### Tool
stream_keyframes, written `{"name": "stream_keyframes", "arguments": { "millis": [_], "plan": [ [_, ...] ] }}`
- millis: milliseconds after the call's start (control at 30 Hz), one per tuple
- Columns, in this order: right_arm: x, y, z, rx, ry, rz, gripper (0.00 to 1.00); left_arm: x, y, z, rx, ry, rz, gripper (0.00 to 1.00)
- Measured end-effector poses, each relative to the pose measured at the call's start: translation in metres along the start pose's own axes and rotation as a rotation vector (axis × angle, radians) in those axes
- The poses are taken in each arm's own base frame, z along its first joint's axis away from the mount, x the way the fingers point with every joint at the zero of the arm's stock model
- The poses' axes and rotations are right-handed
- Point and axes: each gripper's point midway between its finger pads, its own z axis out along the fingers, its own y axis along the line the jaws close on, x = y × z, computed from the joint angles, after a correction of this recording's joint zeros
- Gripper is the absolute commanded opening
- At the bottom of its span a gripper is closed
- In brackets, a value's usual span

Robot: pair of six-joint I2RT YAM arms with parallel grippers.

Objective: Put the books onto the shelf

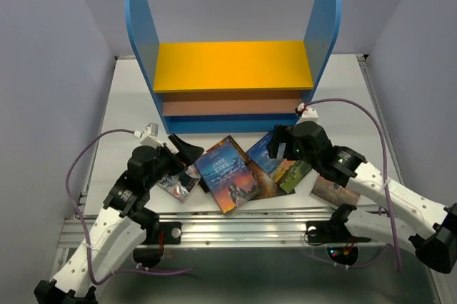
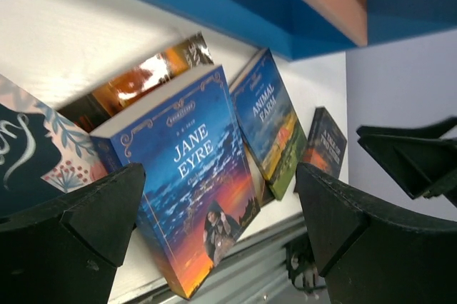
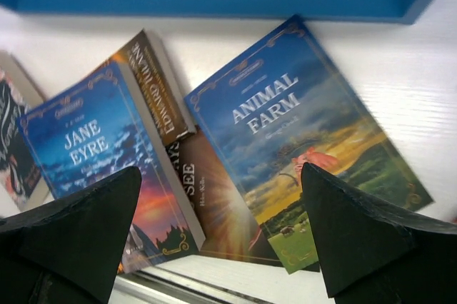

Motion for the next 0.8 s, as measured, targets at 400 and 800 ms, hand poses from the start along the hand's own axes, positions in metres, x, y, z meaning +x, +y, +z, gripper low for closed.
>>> {"name": "stream_keyframes", "arguments": {
  "millis": [400, 800],
  "plan": [
    [0.081, 0.071, 0.032, -0.43, 0.292, -0.134, 1.0, 0.062, 0.023, 0.014, 0.039, 0.206, -0.062, 0.99],
    [0.129, 0.087, 0.05, -0.544, 0.48, -0.137, 1.0, 0.093, 0.041, 0.023, -0.007, 0.301, -0.098, 0.99]
  ]
}}
